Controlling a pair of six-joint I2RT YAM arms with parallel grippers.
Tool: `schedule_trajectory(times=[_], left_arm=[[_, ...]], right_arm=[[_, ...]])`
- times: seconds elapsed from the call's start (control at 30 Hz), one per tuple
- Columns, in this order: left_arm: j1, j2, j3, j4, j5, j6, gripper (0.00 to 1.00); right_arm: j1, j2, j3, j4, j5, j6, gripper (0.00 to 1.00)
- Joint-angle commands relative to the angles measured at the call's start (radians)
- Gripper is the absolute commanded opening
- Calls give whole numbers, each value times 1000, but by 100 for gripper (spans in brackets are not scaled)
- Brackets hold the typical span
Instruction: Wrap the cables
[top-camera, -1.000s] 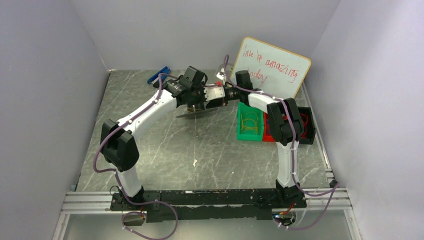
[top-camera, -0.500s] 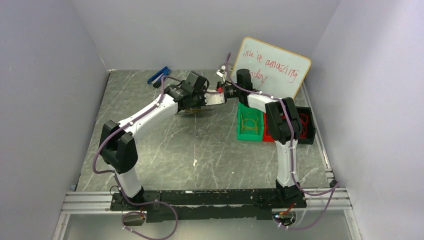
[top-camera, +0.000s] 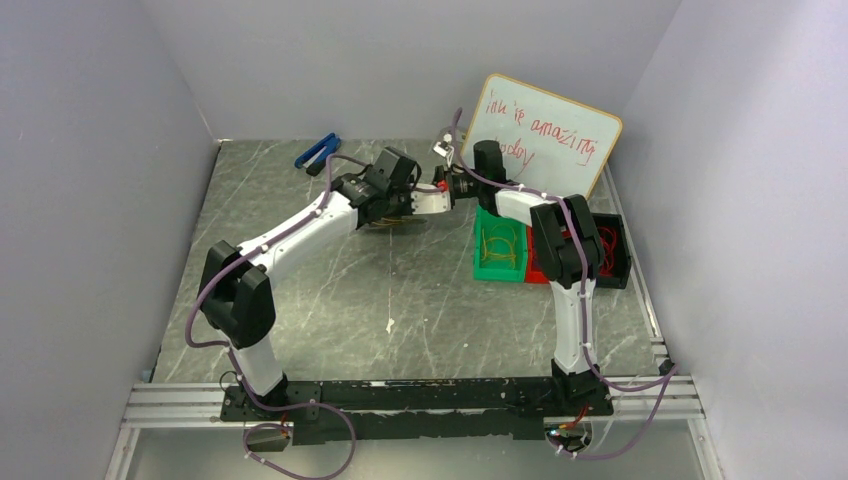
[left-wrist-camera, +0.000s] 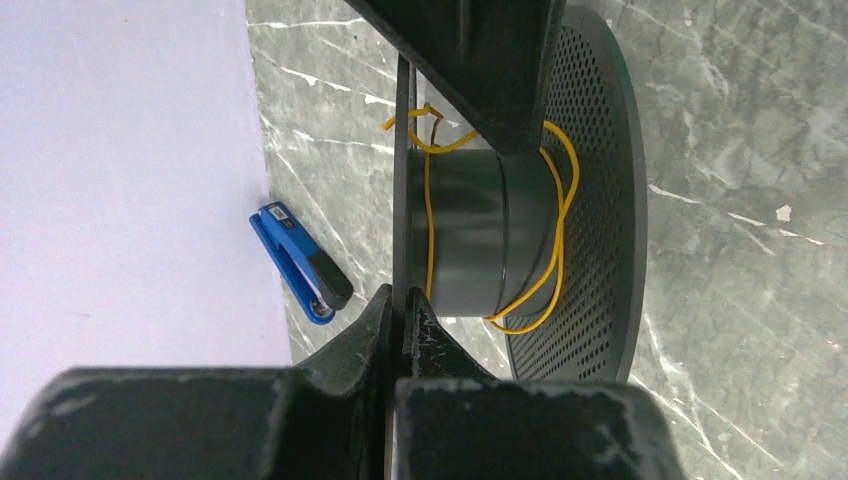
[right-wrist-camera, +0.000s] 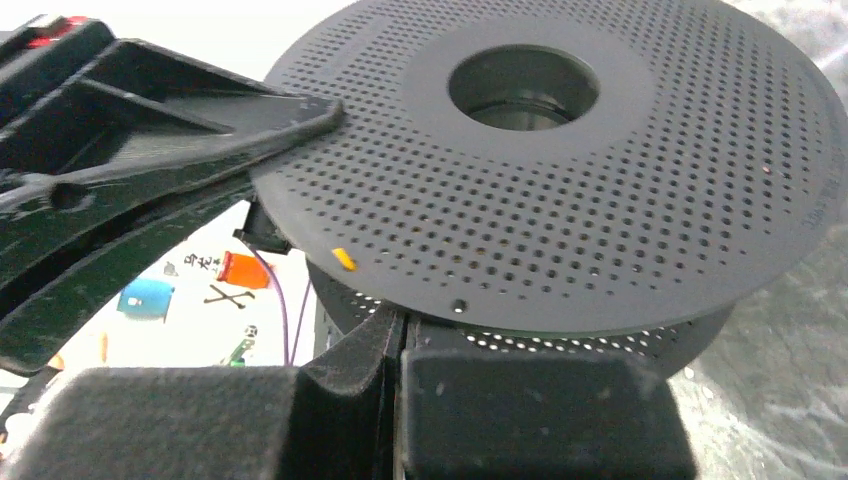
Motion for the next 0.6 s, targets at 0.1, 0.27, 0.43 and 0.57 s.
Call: schedule_trajectory(times=[0.1,0.27,0.43,0.57], left_arm=[[-17,-53,9,18,20,24,3],[-17,-51,11,11,27,19,3],[-17,-50,10,12,26,18,3],[-17,-52,3,14,24,15,3]], right_arm=[[-22,-38,22,-135,56,-151,0],[-34,-47,0,-37,45,-87,0],[-37,-50,-7,82,20,17,0],[-38,-54,-21,132,14,51,0]])
